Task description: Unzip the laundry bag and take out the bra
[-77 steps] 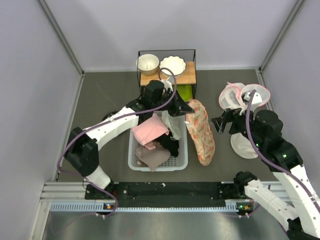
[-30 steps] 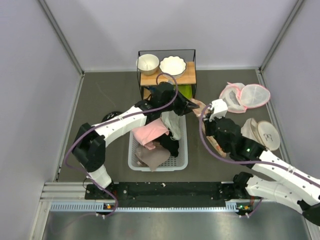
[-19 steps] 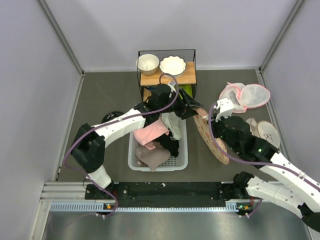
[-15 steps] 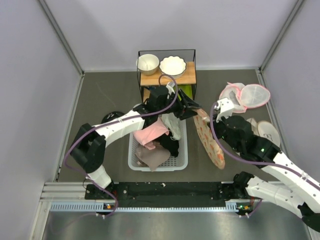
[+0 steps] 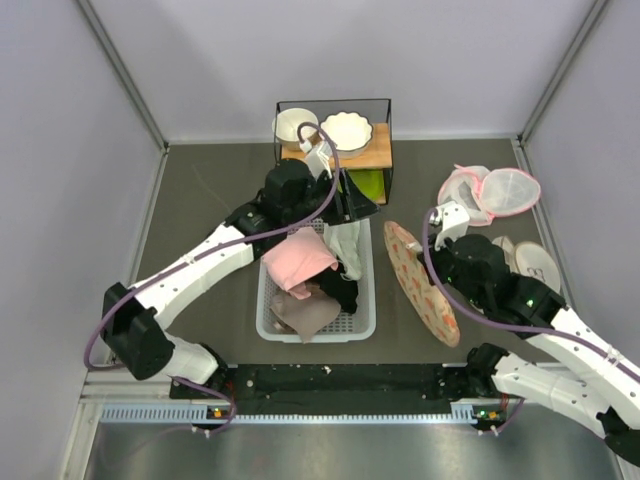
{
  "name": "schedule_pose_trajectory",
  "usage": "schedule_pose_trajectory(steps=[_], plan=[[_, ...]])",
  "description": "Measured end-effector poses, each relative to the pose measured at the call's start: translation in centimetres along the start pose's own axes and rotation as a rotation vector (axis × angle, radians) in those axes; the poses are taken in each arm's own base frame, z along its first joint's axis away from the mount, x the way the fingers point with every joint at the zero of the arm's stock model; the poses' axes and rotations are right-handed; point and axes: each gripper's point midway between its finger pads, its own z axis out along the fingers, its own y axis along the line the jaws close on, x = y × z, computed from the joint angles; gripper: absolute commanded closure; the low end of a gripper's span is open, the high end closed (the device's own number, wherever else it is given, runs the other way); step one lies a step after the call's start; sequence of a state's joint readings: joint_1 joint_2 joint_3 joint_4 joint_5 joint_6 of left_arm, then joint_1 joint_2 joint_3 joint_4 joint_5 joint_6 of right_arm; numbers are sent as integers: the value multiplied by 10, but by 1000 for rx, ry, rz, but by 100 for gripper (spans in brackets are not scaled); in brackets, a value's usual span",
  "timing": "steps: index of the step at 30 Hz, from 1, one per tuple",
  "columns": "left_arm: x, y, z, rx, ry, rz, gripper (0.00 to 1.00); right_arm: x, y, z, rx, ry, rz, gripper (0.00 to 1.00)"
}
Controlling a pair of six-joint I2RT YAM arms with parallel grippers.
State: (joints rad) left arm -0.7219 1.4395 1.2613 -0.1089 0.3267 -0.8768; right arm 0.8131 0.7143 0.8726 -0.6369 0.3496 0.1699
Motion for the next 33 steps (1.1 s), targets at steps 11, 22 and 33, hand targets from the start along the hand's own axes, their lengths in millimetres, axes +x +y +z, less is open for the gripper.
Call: schedule_pose_trajectory(steps=[11, 22, 33], plan=[[62, -45, 2, 263, 293, 157, 42, 0, -1, 0, 4, 1, 22, 100], [87, -42, 20, 309, 433, 77, 46, 0, 0, 0, 1, 2, 30, 100], [80, -43, 32, 296, 412, 64, 50, 0, 0, 0, -2, 3, 29, 100]])
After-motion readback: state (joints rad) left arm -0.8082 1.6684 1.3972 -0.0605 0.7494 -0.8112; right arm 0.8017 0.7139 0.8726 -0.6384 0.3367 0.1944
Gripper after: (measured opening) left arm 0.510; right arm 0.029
